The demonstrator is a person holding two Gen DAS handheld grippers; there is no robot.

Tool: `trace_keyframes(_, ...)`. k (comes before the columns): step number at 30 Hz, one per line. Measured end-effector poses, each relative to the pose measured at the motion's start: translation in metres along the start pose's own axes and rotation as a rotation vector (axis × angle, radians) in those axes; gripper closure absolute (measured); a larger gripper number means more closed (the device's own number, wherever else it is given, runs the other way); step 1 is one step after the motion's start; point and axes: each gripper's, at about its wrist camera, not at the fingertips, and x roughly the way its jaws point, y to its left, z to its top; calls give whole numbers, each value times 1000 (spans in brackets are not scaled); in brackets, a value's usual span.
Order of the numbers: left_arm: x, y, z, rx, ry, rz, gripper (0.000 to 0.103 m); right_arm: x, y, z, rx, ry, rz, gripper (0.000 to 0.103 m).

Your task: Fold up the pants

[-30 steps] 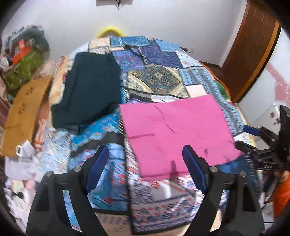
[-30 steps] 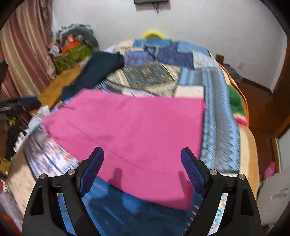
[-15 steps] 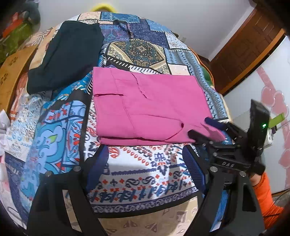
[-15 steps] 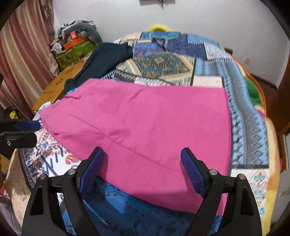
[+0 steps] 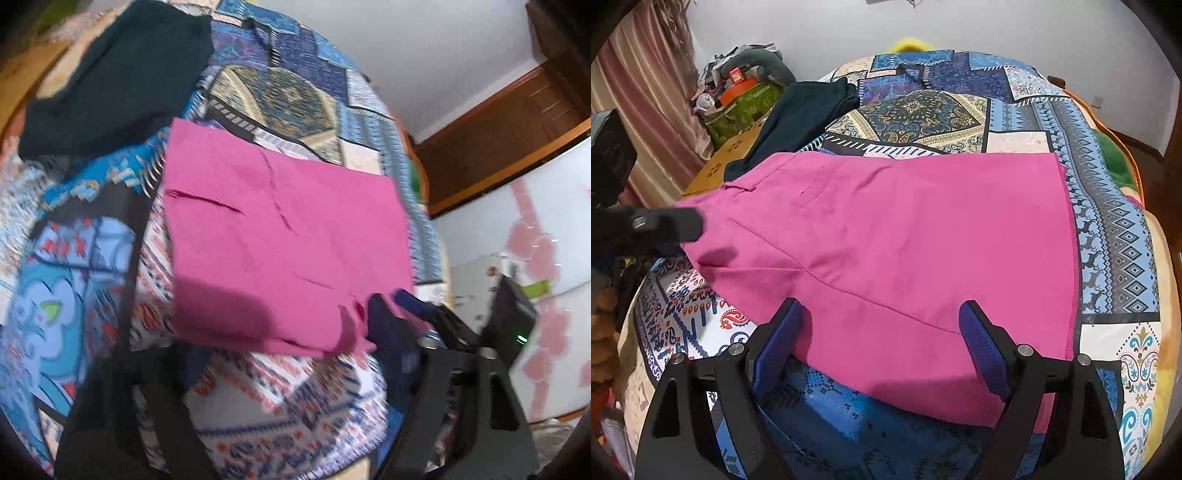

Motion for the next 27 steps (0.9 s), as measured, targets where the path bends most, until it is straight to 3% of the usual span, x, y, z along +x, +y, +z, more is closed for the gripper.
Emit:
trace_keyframes(1,1,-1,2,8,-9,40,49,0,0,0,2,-1,0,19)
trace_keyframes(8,-8,1,-2,32,-120,154,81,-5,1,0,11,-9,-11,19)
trace_keyframes(15,-50,-9,-8,167,-303,318,85,-9,1,0,21,-11,-4,19)
trace_keyframes(21,-76,-21,-12,301,-444,519,85,-9,0,-3,36,-6,7,19)
trace_keyframes(24,-74,-40,-12,385,-489,559,85,-8,2,-4,44,-9,14,19)
trace_keyframes(27,-67,-63,-10,461,-504,542,85,-7,-1,-6,65,-8,25,19)
